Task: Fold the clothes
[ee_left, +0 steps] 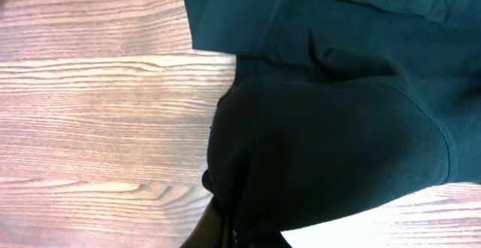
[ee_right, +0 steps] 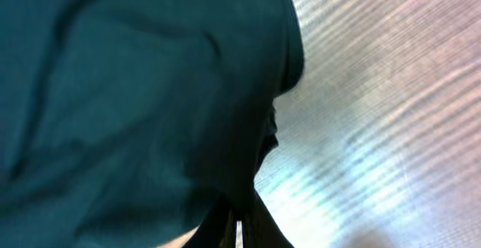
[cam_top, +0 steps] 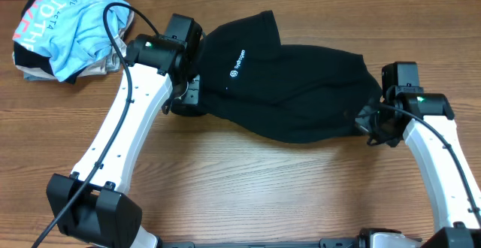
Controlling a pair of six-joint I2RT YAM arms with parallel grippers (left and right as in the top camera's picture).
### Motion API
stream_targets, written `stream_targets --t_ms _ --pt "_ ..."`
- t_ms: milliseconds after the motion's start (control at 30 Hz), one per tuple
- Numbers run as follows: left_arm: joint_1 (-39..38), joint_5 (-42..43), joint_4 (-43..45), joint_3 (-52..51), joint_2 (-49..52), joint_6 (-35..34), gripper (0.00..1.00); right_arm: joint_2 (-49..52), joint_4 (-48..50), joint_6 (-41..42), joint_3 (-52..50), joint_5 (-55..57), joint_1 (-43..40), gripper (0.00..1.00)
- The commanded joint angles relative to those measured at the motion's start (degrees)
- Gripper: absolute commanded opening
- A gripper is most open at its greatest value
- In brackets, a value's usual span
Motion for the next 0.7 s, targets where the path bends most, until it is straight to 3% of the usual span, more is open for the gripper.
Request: stream_targets --t_ms 0,333,367,433,500,667 --pt "0.4 -1.6 0.7 1.6 -0.2 1.1 0.04 2.9 2.6 -1.8 0.5 -0.2 -0.2 0.07" --pt "0.4 -1.6 4.3 1.6 -0.1 1.5 0.04 11.4 19.0 -2.8 0.5 0.0 -2.1 0.15" --pt "0.4 -1.6 4.8 1.6 -0.1 1.5 0.04 11.5 20.8 -4.2 0.5 -1.1 -2.3 0.22" --pt "0.4 -1.6 5.8 1.6 -0.1 1.5 0.04 11.4 22.3 -6.2 0.8 -3.4 -2.6 0.52" --pt "0.4 -1.6 6.2 1.6 -0.1 1.5 0.04 11.4 20.0 -6.2 1.7 -5.2 -3.0 0.67" --pt "0.4 -1.6 6.1 1.6 -0.1 1.5 0.04 11.4 6.9 -4.2 2.7 -8.2 -3.0 0.71"
